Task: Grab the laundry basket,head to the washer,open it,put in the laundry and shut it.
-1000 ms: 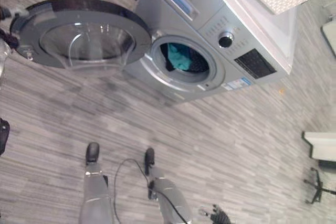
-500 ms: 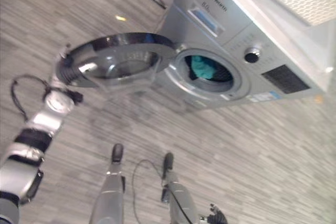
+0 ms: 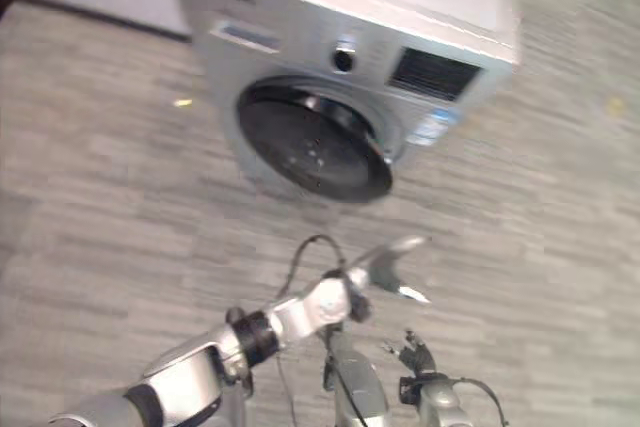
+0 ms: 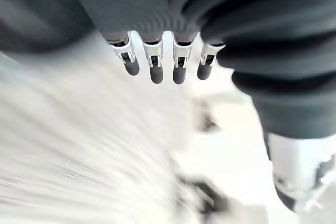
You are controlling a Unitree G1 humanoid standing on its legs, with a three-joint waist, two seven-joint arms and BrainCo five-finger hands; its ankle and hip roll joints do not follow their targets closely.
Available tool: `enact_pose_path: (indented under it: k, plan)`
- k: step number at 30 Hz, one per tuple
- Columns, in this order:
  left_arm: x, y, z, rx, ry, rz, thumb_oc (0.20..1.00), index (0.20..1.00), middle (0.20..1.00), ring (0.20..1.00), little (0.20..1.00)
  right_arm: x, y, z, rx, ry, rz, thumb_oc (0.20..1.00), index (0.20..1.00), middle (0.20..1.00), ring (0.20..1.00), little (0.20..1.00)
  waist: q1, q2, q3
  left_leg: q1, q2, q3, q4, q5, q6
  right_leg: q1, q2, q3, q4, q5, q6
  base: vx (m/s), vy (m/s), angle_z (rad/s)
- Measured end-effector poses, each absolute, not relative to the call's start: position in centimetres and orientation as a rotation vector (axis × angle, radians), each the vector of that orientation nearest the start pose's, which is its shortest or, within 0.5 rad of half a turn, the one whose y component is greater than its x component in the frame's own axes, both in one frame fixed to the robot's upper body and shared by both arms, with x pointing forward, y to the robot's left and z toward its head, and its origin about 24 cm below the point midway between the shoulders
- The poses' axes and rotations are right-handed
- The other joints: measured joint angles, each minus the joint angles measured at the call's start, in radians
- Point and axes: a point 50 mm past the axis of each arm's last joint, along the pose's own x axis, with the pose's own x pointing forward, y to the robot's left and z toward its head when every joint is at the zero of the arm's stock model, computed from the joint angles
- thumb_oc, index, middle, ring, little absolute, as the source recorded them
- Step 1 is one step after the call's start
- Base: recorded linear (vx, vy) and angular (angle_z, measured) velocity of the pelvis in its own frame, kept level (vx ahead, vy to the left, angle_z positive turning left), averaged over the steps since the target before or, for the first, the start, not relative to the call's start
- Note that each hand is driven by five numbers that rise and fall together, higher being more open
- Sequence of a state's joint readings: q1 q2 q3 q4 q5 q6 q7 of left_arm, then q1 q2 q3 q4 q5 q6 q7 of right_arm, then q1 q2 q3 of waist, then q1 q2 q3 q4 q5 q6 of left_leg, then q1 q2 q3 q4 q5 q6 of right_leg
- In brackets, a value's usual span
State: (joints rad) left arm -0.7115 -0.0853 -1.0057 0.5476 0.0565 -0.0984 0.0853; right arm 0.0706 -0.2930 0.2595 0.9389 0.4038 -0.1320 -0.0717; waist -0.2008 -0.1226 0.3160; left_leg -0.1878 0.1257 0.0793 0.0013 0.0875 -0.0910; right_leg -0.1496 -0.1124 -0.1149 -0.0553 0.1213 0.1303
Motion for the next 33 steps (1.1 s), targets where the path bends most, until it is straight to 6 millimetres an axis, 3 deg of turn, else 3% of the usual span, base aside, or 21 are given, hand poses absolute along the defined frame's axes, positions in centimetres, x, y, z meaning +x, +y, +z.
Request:
enact_pose_path:
  k: [2,4,5,6,9,10,11,12,13,14,16,17,19,22,23,24,25,30,31,33]
  plan:
    - [24.6,-9.6,7.1,0.540,-0.312,-1.028,1.000,1.000,1.000,1.000,1.000,9.5,-25.6,-13.9,-0.112,0.968,-0.233,1.000,1.000,1.000,1.000,1.000,-0.026,0.044,-0.039,0.042,0.017,0.016,-0.018,-0.008,-0.005,0.042,0.017,0.009,-0.023,-0.005,-0.007,0.05,-0.072,-0.30]
    - [25.5,-8.2,5.0,0.550,-0.211,-0.979,1.000,1.000,1.000,1.000,1.000,6.0,-28.1,-14.0,-0.162,1.069,-0.310,1.000,1.000,1.000,1.000,1.000,-0.035,0.098,-0.074,0.091,0.033,0.028,-0.032,-0.010,-0.015,0.078,0.039,0.017,-0.029,-0.016,-0.023,0.04,-0.061,-0.23]
    - [26.8,-4.7,1.5,0.586,-0.044,-0.867,1.000,1.000,1.000,1.000,1.000,4.5,-29.0,-14.2,-0.192,1.134,-0.340,1.000,1.000,1.000,1.000,1.000,-0.034,0.142,-0.104,0.120,0.050,0.037,-0.042,-0.003,-0.024,0.093,0.056,0.020,-0.030,-0.023,-0.034,0.05,-0.049,-0.19]
    - [27.3,-2.2,-0.4,0.590,0.058,-0.791,1.000,1.000,1.000,1.000,1.000,4.3,-28.9,-14.4,-0.199,1.154,-0.342,1.000,1.000,1.000,1.000,1.000,-0.032,0.156,-0.110,0.127,0.053,0.037,-0.039,0.010,-0.035,0.102,0.058,0.019,-0.030,-0.024,-0.038,0.04,-0.033,-0.08]
    - [27.0,5.0,-4.9,0.623,0.309,-0.611,1.000,1.000,1.000,1.000,1.000,5.4,-28.1,-14.8,-0.189,1.155,-0.329,1.000,1.000,1.000,1.000,1.000,-0.018,0.189,-0.124,0.133,0.050,0.013,-0.040,0.047,-0.051,0.133,0.053,-0.016,-0.033,-0.037,-0.051,0.04,-0.011,0.34]
    - [26.7,6.6,-5.8,0.589,0.370,-0.559,1.000,1.000,1.000,1.000,1.000,5.6,-28.0,-14.8,-0.194,1.159,-0.323,1.000,1.000,1.000,1.000,1.000,-0.005,0.205,-0.126,0.134,0.047,0.010,-0.044,0.049,-0.050,0.142,0.053,-0.030,-0.038,-0.040,-0.054,0.09,0.000,0.55]
    - [26.0,9.8,-6.9,0.528,0.456,-0.452,1.000,1.000,1.000,1.000,1.000,7.1,-28.1,-14.7,-0.192,1.147,-0.332,1.000,1.000,1.000,1.000,1.000,0.029,0.229,-0.134,0.141,0.044,0.010,-0.045,0.046,-0.048,0.156,0.051,-0.039,-0.038,-0.047,-0.061,0.08,-0.001,0.35]
    - [26.0,9.8,-6.9,0.528,0.456,-0.452,1.000,1.000,1.000,1.000,1.000,7.1,-28.1,-14.7,-0.192,1.147,-0.332,1.000,1.000,1.000,1.000,1.000,0.029,0.229,-0.134,0.141,0.044,0.010,-0.045,0.046,-0.048,0.156,0.051,-0.039,-0.038,-0.047,-0.061,0.06,-0.004,0.46]
    - [24.4,12.2,-8.3,0.375,0.557,-0.319,1.000,1.000,1.000,1.000,1.000,8.4,-28.2,-14.6,-0.181,1.137,-0.352,1.000,1.000,1.000,1.000,1.000,0.073,0.254,-0.146,0.157,0.038,-0.011,-0.044,0.006,-0.024,0.192,0.048,-0.067,-0.038,-0.054,-0.053,0.02,0.004,0.52]
    - [23.7,13.1,-9.1,0.286,0.611,-0.237,1.000,1.000,1.000,1.000,1.000,8.9,-28.3,-14.5,-0.181,1.128,-0.356,1.000,1.000,1.000,1.000,1.000,0.092,0.253,-0.147,0.170,0.029,-0.025,-0.043,-0.001,-0.028,0.211,0.037,-0.071,-0.038,-0.061,-0.045,0.02,0.006,0.68]
    - [22.5,14.1,-10.0,0.281,0.666,-0.200,1.000,1.000,1.000,1.000,1.000,10.7,-27.3,-14.4,-0.147,1.088,-0.342,1.000,1.000,1.000,1.000,1.000,0.136,0.245,-0.147,0.162,-0.001,-0.039,-0.045,-0.004,-0.023,0.208,0.011,-0.066,-0.027,-0.065,-0.041,0.04,0.045,0.27]
    - [20.6,16.4,-12.3,0.364,0.822,-0.143,1.000,1.000,1.000,1.000,1.000,13.1,-25.8,-14.3,-0.104,1.064,-0.322,1.000,1.000,1.000,1.000,1.000,0.127,0.221,-0.162,0.168,-0.018,-0.037,-0.066,-0.003,-0.022,0.209,0.001,-0.058,-0.036,-0.055,-0.028,-0.01,0.074,-0.05]
    - [19.0,17.6,-13.6,0.413,0.960,-0.087,1.000,1.000,1.000,1.000,1.000,13.9,-24.8,-14.4,-0.088,1.052,-0.298,1.000,1.000,1.000,1.000,1.000,0.121,0.208,-0.176,0.167,-0.021,-0.034,-0.075,0.007,-0.008,0.196,-0.008,-0.056,-0.038,-0.053,-0.026,-0.12,0.057,-0.04]
    - [19.9,17.9,-13.1,0.446,0.938,-0.061,1.000,1.000,1.000,1.000,1.000,14.8,-24.7,-14.2,-0.093,1.044,-0.294,1.000,1.000,1.000,1.000,1.000,0.124,0.182,-0.171,0.104,-0.030,-0.019,-0.079,0.029,0.011,0.116,-0.016,-0.045,-0.018,-0.048,-0.020,-0.22,0.087,-0.08]
    - [21.3,17.7,-12.5,0.474,0.909,-0.058,1.000,1.000,1.000,1.000,1.000,16.0,-24.9,-13.7,-0.119,1.035,-0.292,1.000,1.000,1.000,1.000,1.000,0.121,0.187,-0.167,0.054,-0.033,-0.009,-0.074,0.034,0.018,0.044,-0.022,-0.022,0.003,-0.042,-0.016,-0.15,0.118,-0.58]
    - [25.5,17.6,-9.9,0.458,0.804,-0.003,1.000,1.000,1.000,1.000,1.000,18.6,-25.0,-12.6,-0.138,0.980,-0.297,1.000,1.000,1.000,1.000,1.000,0.092,0.175,-0.121,-0.034,-0.048,0.025,-0.080,0.058,0.032,-0.057,-0.028,0.017,-0.002,0.005,-0.005,-0.11,0.088,-0.63]
    - [27.1,17.5,-8.7,0.453,0.756,0.010,1.000,1.000,1.000,1.000,1.000,19.3,-24.9,-12.3,-0.136,0.966,-0.293,1.000,1.000,1.000,1.000,1.000,0.074,0.165,-0.086,-0.038,-0.055,0.035,-0.089,0.073,0.036,-0.058,-0.034,0.024,-0.028,0.034,0.001,-0.07,0.075,-0.55]
    - [32.7,16.3,-3.3,0.381,0.568,0.070,1.000,1.000,1.000,1.000,1.000,18.5,-24.4,-12.8,-0.153,0.988,-0.269,1.000,1.000,1.000,1.000,1.000,0.026,0.119,-0.014,-0.070,-0.067,0.106,-0.090,0.058,0.039,-0.138,-0.044,0.104,-0.039,0.043,0.007,-0.01,0.035,-0.40]
    - [35.2,16.2,-0.2,0.384,0.469,0.105,1.000,1.000,1.000,1.000,1.000,18.1,-24.3,-13.0,-0.148,0.988,-0.265,1.000,1.000,1.000,1.000,1.000,-0.002,0.104,0.015,-0.113,-0.066,0.137,-0.090,0.061,0.038,-0.197,-0.042,0.134,-0.037,0.063,0.016,0.03,0.027,-0.55]
    - [35.8,17.3,0.8,0.371,0.447,0.148,1.000,1.000,1.000,1.000,1.000,17.5,-24.3,-13.2,-0.148,0.997,-0.267,1.000,1.000,1.000,1.000,1.000,-0.034,0.101,0.049,-0.109,-0.063,0.150,-0.091,0.064,0.043,-0.200,-0.038,0.144,-0.031,0.077,0.011,0.05,0.018,-0.33]
